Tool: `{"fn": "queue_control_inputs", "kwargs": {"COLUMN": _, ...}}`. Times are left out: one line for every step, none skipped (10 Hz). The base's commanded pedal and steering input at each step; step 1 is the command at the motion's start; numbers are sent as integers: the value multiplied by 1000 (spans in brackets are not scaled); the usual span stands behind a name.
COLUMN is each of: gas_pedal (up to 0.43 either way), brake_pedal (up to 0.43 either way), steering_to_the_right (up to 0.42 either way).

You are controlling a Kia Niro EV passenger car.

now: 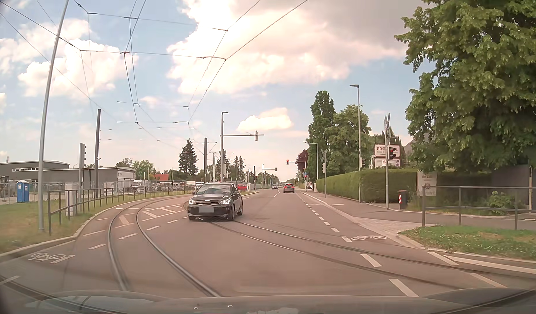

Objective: Follow the waypoints while adhering to traffic rules and regulations

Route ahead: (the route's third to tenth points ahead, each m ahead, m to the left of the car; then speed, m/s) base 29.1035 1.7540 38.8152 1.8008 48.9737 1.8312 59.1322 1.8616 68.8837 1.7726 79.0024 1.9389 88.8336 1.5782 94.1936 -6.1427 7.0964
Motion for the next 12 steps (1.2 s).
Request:
{"fn": "queue_control_inputs", "kwargs": {"gas_pedal": 130, "brake_pedal": 18, "steering_to_the_right": 6}}
{"fn": "queue_control_inputs", "kwargs": {"gas_pedal": 59, "brake_pedal": 18, "steering_to_the_right": 6}}
{"fn": "queue_control_inputs", "kwargs": {"gas_pedal": 59, "brake_pedal": 18, "steering_to_the_right": 6}}
{"fn": "queue_control_inputs", "kwargs": {"gas_pedal": 59, "brake_pedal": 18, "steering_to_the_right": 4}}
{"fn": "queue_control_inputs", "kwargs": {"gas_pedal": 59, "brake_pedal": 18, "steering_to_the_right": 4}}
{"fn": "queue_control_inputs", "kwargs": {"gas_pedal": 59, "brake_pedal": 18, "steering_to_the_right": 1}}
{"fn": "queue_control_inputs", "kwargs": {"gas_pedal": 67, "brake_pedal": 24, "steering_to_the_right": -1}}
{"fn": "queue_control_inputs", "kwargs": {"gas_pedal": 79, "brake_pedal": 18, "steering_to_the_right": -2}}
{"fn": "queue_control_inputs", "kwargs": {"gas_pedal": 110, "brake_pedal": 18, "steering_to_the_right": -1}}
{"fn": "queue_control_inputs", "kwargs": {"gas_pedal": 110, "brake_pedal": 18, "steering_to_the_right": -1}}
{"fn": "queue_control_inputs", "kwargs": {"gas_pedal": 118, "brake_pedal": 18, "steering_to_the_right": -2}}
{"fn": "queue_control_inputs", "kwargs": {"gas_pedal": 118, "brake_pedal": 18, "steering_to_the_right": -2}}
